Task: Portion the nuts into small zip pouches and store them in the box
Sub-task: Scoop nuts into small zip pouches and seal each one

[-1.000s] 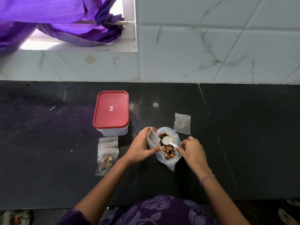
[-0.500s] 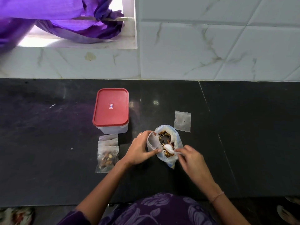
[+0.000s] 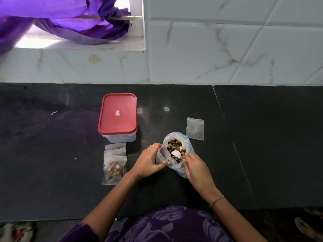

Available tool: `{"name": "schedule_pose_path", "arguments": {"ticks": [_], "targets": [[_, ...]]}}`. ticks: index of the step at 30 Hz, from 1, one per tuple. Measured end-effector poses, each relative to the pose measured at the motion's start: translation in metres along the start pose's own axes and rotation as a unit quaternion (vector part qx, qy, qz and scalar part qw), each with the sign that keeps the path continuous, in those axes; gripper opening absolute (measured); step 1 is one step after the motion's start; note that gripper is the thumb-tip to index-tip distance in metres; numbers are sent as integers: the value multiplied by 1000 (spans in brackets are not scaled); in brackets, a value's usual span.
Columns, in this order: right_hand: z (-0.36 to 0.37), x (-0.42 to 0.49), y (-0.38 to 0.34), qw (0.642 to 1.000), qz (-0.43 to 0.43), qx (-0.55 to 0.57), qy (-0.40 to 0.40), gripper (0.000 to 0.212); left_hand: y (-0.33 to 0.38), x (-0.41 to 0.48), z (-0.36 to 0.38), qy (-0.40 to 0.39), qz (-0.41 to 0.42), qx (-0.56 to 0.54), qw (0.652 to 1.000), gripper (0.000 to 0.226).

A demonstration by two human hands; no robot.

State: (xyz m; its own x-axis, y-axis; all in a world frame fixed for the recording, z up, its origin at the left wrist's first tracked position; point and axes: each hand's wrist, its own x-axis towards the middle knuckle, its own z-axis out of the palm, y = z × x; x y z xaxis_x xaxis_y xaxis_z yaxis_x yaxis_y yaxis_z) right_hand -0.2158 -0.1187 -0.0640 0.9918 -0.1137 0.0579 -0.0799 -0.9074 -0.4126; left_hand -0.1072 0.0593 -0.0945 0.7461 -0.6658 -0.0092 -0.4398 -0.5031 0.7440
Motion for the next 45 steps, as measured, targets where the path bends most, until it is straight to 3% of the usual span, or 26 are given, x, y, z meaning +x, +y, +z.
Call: {"name": "schedule_pose_path", "arguments": {"ticks": [3, 7, 15, 21, 26, 30, 36, 43, 45], "targets": [[-9, 4, -1, 994, 29, 72, 72, 22, 0, -2, -1, -1, 12, 14, 1000, 67], [-20, 17, 5, 991, 28, 66, 114, 20, -3, -4, -2, -4, 19, 20, 1000, 66], [-4, 39, 4, 999, 41, -34, -2, 28, -6, -7, 0, 19, 15, 53, 998, 58], [0, 36, -6, 994, 108, 20, 8, 27, -6, -7, 8, -18, 8, 74, 997, 55], [-7, 44, -3, 959, 241, 146, -29, 24, -3, -5, 11, -31, 6, 69, 997, 57], [-10, 53, 4, 905, 322, 273, -45, 22, 2, -3, 12, -43, 13, 45, 998, 58], [-21, 63, 10, 899, 325, 267, -122, 19, 3, -1, 15, -64, 15, 0, 998, 60], [-15, 70, 9, 844, 382, 371, -66, 19, 3, -3, 14, -71, 9, -37, 997, 74], [-12, 66, 11, 845, 377, 374, -58, 20, 0, -4, 13, -81, 5, -45, 996, 76]]}}
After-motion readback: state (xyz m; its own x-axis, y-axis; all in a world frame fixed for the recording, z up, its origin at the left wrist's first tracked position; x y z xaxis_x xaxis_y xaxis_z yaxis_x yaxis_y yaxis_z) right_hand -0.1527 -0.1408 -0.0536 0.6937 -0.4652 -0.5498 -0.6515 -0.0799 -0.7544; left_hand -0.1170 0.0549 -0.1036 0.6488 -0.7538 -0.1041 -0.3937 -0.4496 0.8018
